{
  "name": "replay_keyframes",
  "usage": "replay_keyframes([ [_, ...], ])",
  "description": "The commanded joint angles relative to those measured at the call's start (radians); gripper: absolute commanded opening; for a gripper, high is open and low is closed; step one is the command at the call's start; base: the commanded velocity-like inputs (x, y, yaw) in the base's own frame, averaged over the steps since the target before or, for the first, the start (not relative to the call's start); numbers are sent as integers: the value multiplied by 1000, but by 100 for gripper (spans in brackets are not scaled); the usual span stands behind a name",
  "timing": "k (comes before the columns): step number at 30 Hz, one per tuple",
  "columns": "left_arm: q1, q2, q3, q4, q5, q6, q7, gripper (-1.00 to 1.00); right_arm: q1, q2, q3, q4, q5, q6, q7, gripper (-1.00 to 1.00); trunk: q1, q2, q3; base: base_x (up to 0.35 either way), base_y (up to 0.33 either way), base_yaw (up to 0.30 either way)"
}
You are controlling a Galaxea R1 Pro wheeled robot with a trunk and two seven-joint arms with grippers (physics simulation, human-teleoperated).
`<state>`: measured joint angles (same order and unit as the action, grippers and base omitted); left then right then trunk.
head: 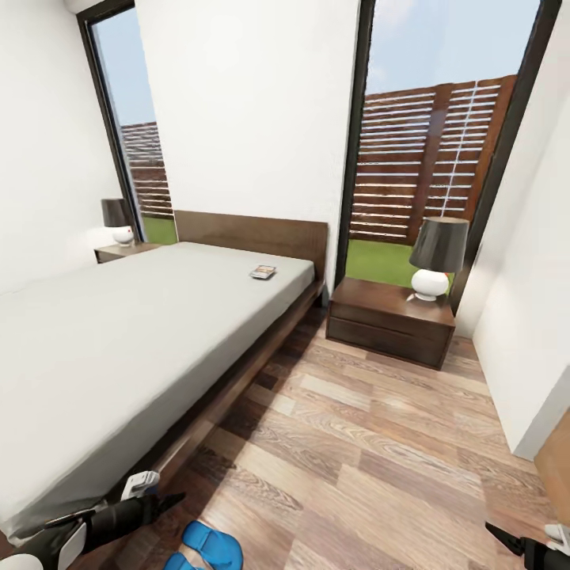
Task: In the bedroom, move the book from the bed onto either nightstand, and place the two sandals side by side next to the bed.
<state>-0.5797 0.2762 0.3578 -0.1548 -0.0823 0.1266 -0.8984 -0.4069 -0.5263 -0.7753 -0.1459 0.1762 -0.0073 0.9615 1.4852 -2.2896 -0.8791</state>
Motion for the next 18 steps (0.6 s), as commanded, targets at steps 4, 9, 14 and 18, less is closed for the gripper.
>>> replay_keyframes([
  [4,0,0,8,-2,-9,8,-5,100,-1,0,-9,0,11,-1,3,100,0,0,-1,0,0,-253],
  [9,0,-23,6,0,-10,3,27,100,-1,3,-8,0,11,-2,3,100,0,0,-1,0,0,-240],
  [14,0,-124,4,74,-16,-102,345,100,-1,29,-7,2,11,-12,2,100,0,0,-1,0,0,-185],
  [18,13,-159,1,123,-19,-148,447,100,-1,48,-7,3,12,-12,2,100,0,0,-1,0,0,-138],
])
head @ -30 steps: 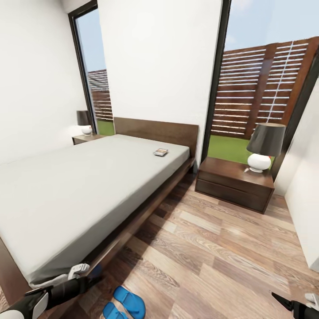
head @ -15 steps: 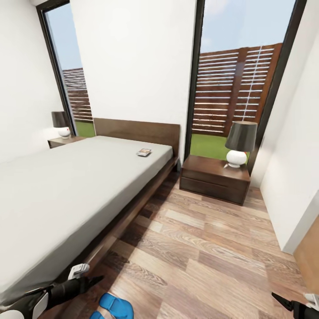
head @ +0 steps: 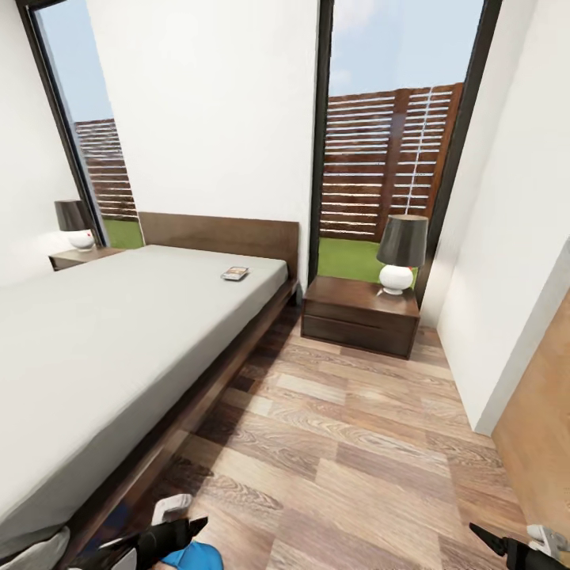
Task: In the bedroom, move the book from the bed onto either nightstand, and place the two sandals side by side next to the bed.
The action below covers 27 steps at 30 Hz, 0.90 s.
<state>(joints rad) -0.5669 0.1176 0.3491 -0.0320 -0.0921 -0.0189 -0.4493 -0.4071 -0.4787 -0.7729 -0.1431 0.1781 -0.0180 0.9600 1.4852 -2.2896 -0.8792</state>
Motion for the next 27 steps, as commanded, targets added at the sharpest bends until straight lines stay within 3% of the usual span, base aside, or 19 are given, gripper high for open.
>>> replay_keyframes([
  [1,17,-1,8,4,-10,-13,6,100,-1,9,-9,1,11,-2,3,100,0,0,-1,0,0,-99],
  [6,62,-2,-11,9,-34,-55,19,100,-1,49,-9,16,12,-3,-41,100,0,0,-1,0,0,-56],
  [8,70,-2,-19,10,-59,-68,22,100,-1,77,-9,20,13,-3,-182,100,0,0,-1,0,0,-10],
  [12,72,3,-19,10,-65,-90,23,100,-1,91,-9,20,13,-3,-270,100,0,0,-1,0,0,-3],
  [21,73,8,-19,12,-64,-112,24,100,-1,95,-9,19,14,-39,-302,100,0,0,-1,0,0,-20],
  [27,73,6,-19,12,-62,-113,24,100,-1,95,-9,19,14,-43,-303,100,0,0,-1,0,0,-213],
])
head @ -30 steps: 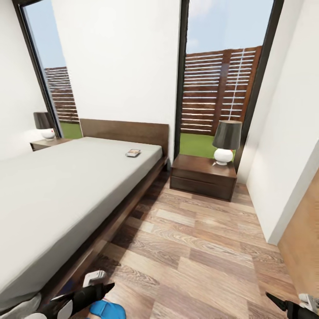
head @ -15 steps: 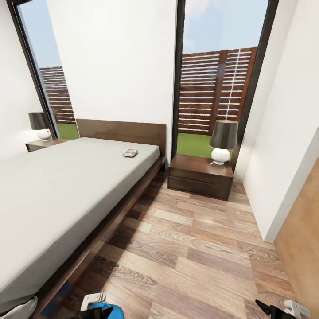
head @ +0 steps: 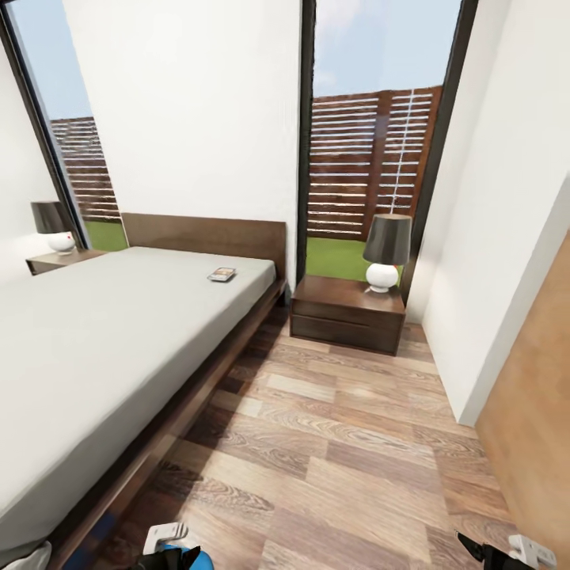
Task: In the bedroom, move the book from the bed onto either nightstand, and place the two sandals side by side next to the bed.
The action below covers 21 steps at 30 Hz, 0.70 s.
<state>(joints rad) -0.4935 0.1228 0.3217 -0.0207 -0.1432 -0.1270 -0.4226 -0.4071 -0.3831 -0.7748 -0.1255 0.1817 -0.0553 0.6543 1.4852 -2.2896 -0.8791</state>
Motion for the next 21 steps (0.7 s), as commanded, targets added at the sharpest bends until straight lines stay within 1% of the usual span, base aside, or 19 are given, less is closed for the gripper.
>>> replay_keyframes([
  [1,0,0,8,1,-10,-5,-2,100,-1,0,-7,1,11,-6,2,100,0,0,-1,0,0,-275],
  [21,0,0,8,1,-10,-5,-2,100,-1,1,-6,1,12,-6,2,100,0,0,-1,0,0,-282],
])
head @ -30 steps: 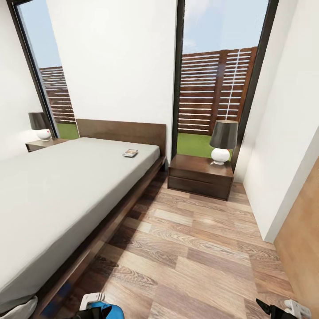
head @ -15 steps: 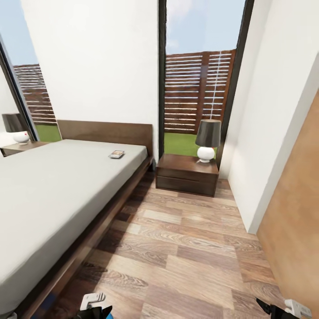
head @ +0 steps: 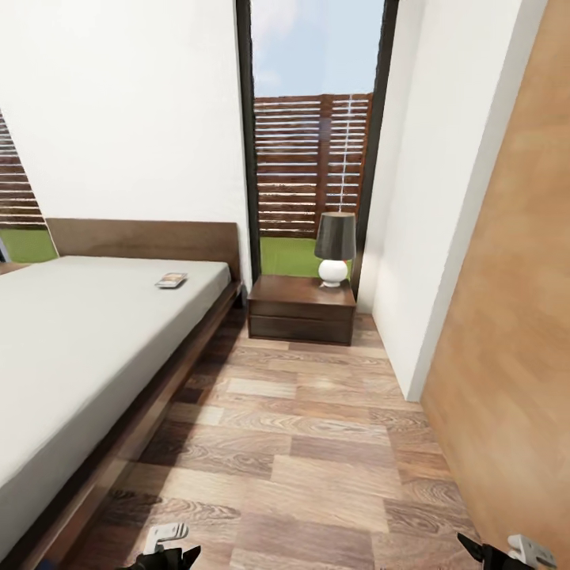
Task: In the bedroom, move the book from the bed onto either nightstand, and place the two sandals side by side next to the bed.
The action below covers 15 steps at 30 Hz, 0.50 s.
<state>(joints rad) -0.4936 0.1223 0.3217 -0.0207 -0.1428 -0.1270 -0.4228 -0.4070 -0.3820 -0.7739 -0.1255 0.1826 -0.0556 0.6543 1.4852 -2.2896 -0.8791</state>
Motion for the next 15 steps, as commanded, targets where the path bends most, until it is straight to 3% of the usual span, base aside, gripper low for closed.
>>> replay_keyframes([
  [1,0,0,8,1,-11,-5,-2,100,-1,0,-7,1,11,-6,2,100,0,0,-1,0,0,-282],
  [15,0,-1,8,1,-11,-5,-2,100,-1,0,-7,2,12,-6,2,100,0,0,-1,0,0,-282],
])
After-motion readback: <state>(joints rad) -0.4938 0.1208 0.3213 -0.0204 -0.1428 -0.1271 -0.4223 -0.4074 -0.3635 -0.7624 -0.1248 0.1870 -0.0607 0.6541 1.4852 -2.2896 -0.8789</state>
